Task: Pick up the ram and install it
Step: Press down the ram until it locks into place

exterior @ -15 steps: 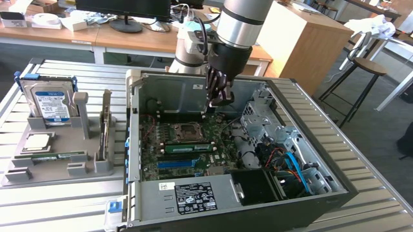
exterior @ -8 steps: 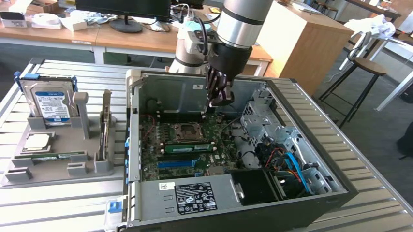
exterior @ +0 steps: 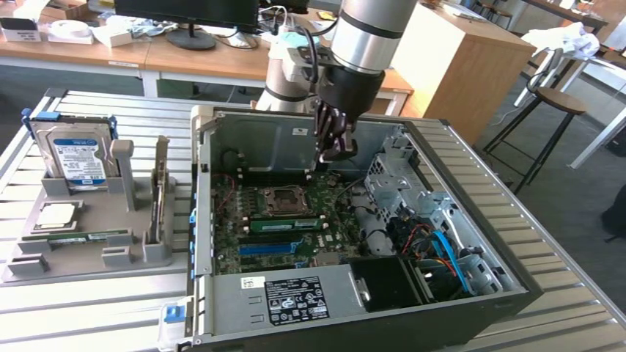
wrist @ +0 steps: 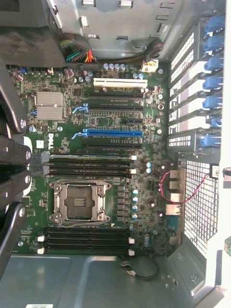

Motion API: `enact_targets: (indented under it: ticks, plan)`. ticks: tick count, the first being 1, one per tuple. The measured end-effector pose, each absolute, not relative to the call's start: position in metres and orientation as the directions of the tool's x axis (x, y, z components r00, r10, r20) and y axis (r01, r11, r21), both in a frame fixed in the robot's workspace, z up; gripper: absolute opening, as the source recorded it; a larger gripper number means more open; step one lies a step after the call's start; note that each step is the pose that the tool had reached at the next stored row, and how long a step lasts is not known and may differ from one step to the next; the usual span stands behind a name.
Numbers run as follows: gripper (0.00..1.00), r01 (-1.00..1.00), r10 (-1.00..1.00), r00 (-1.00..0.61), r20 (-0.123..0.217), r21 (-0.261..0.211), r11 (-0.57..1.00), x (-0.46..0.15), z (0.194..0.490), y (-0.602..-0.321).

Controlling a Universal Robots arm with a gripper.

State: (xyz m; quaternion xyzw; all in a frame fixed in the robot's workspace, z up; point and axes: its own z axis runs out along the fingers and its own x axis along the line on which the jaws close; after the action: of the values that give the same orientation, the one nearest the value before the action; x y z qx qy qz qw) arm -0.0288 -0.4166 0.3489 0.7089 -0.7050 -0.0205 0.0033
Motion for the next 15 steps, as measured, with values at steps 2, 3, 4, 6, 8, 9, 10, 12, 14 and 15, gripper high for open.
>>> enact_targets:
  ticks: [2, 3, 4, 6, 8, 9, 10, 12, 14, 15]
  plan:
    - [0.1, -0.999, -1.0, 0.005, -0.025, 0.034, -0.006, -0.026, 0.349, -0.417]
    - [0.1, -0.999, -1.0, 0.005, -0.024, 0.034, -0.006, -0.025, 0.349, -0.417]
    - [0.1, -0.999, -1.0, 0.005, -0.025, 0.034, -0.006, -0.024, 0.349, -0.417]
    - [0.1, -0.999, -1.0, 0.005, -0.025, 0.034, -0.006, -0.02, 0.349, -0.417]
    - [0.1, -0.999, -1.0, 0.005, -0.025, 0.034, -0.006, -0.017, 0.349, -0.417]
    - [0.1, -0.999, -1.0, 0.005, -0.025, 0.034, -0.006, -0.016, 0.349, -0.417]
    - [0.1, -0.999, -1.0, 0.005, -0.025, 0.034, -0.006, -0.014, 0.349, -0.417]
    - [0.1, -0.999, -1.0, 0.005, -0.025, 0.034, -0.006, -0.011, 0.349, -0.417]
    - [0.1, -0.999, -1.0, 0.005, -0.025, 0.034, -0.006, -0.008, 0.349, -0.417]
    - [0.1, -0.999, -1.0, 0.005, -0.025, 0.034, -0.006, -0.007, 0.349, -0.417]
